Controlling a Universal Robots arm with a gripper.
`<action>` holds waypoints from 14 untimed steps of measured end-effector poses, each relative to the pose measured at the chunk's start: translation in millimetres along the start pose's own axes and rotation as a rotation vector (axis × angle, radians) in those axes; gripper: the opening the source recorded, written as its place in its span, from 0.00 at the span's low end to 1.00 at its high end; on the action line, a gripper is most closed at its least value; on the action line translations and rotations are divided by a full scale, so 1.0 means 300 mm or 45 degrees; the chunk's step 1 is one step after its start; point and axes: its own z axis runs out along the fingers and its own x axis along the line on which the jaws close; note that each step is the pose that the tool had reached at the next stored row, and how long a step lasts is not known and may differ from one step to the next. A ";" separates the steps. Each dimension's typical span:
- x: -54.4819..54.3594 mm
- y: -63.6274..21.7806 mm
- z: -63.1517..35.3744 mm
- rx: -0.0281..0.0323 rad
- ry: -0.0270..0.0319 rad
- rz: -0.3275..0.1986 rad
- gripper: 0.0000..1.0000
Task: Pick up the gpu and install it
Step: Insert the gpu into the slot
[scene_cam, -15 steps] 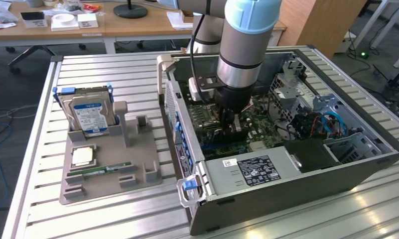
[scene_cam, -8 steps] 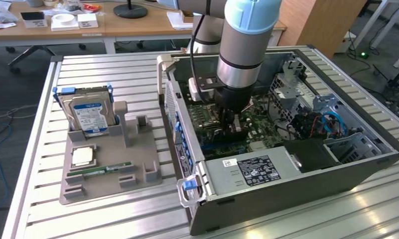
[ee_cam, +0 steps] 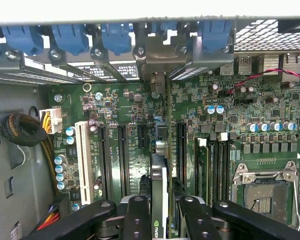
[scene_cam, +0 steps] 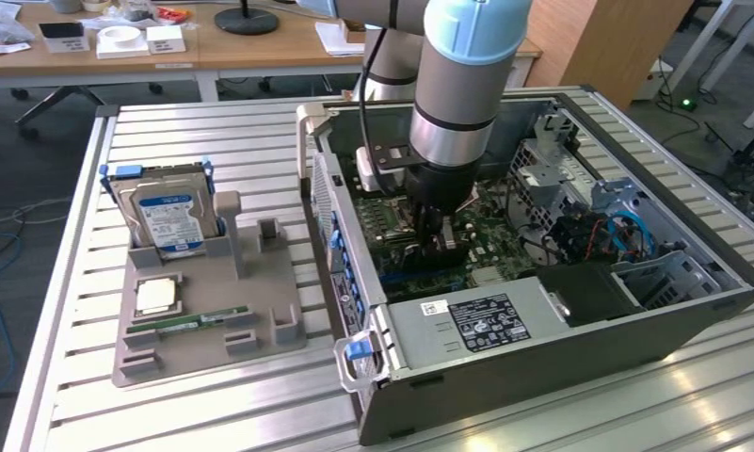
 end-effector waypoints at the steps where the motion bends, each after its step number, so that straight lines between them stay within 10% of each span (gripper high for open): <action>1: 0.000 0.000 0.000 -0.0001 0.0000 0.000 0.26; 14: 0.000 0.001 0.003 0.0006 -0.0020 0.001 0.27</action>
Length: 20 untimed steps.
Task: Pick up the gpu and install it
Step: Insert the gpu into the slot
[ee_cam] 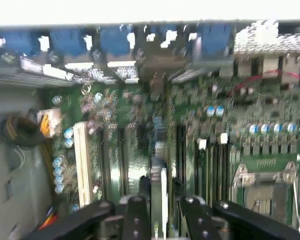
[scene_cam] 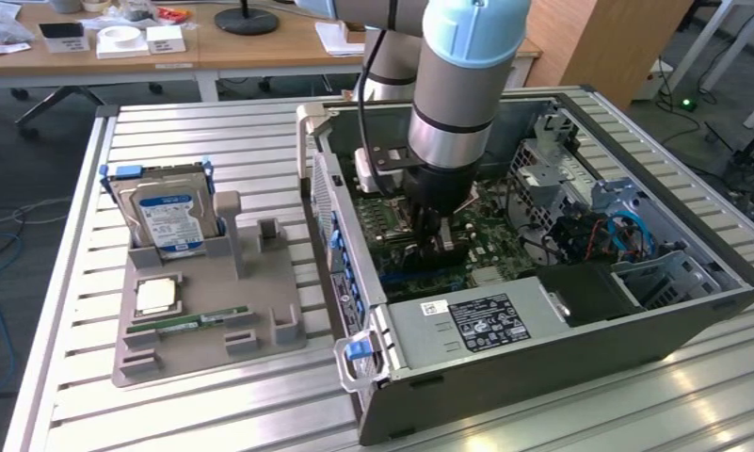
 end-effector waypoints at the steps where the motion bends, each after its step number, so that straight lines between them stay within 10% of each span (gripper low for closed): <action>1: 0.000 0.000 0.000 0.0003 0.0003 0.000 0.33; 7: 0.000 -0.001 -0.005 -0.0007 0.0023 -0.001 0.51; 20: -0.004 -0.007 -0.120 -0.0005 0.0018 -0.001 0.51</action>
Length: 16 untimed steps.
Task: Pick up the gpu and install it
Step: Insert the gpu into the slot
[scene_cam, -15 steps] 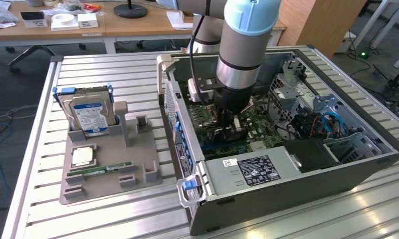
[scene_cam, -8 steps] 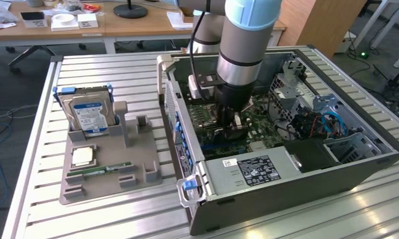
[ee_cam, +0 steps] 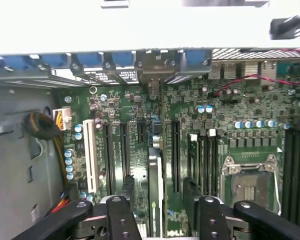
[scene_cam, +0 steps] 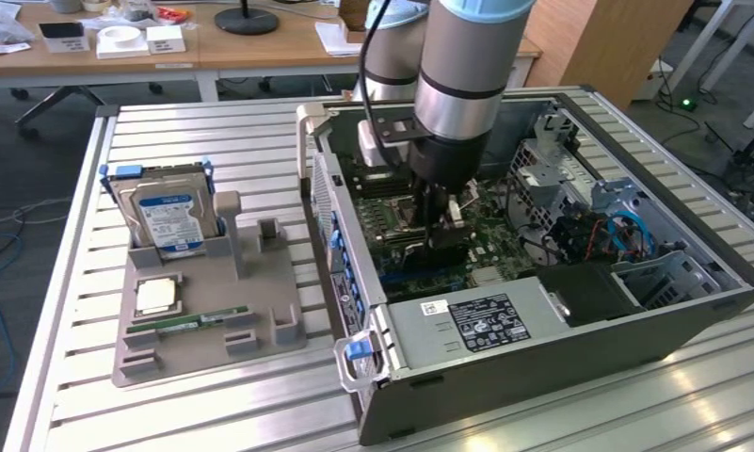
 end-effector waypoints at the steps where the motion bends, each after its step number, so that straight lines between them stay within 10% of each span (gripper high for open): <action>1: 0.000 -0.001 -0.011 0.0000 0.0001 0.000 0.51; 16: -0.006 -0.009 -0.172 0.0000 0.0009 0.000 0.51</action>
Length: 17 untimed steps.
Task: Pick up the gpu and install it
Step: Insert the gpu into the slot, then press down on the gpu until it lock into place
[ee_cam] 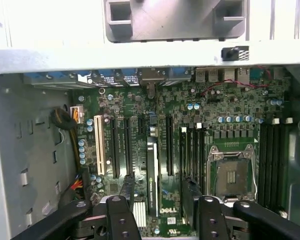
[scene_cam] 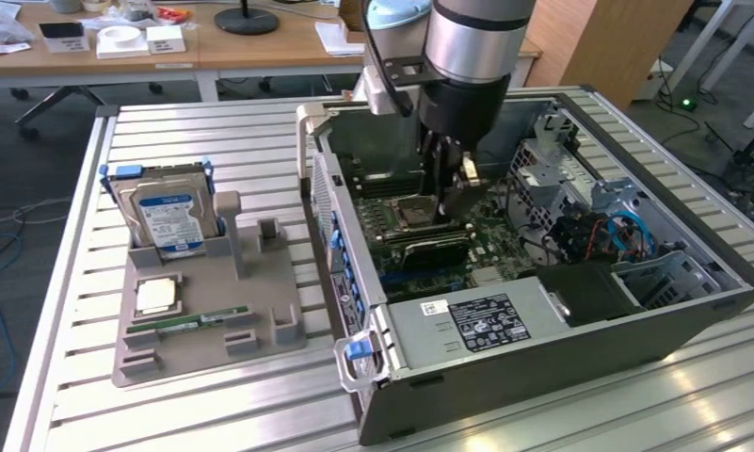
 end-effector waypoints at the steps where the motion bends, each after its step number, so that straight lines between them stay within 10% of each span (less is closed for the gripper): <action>1: 0.000 -0.001 -0.009 0.0000 0.0000 0.000 0.51; 17: -0.003 -0.004 -0.082 0.0001 0.0008 0.000 0.51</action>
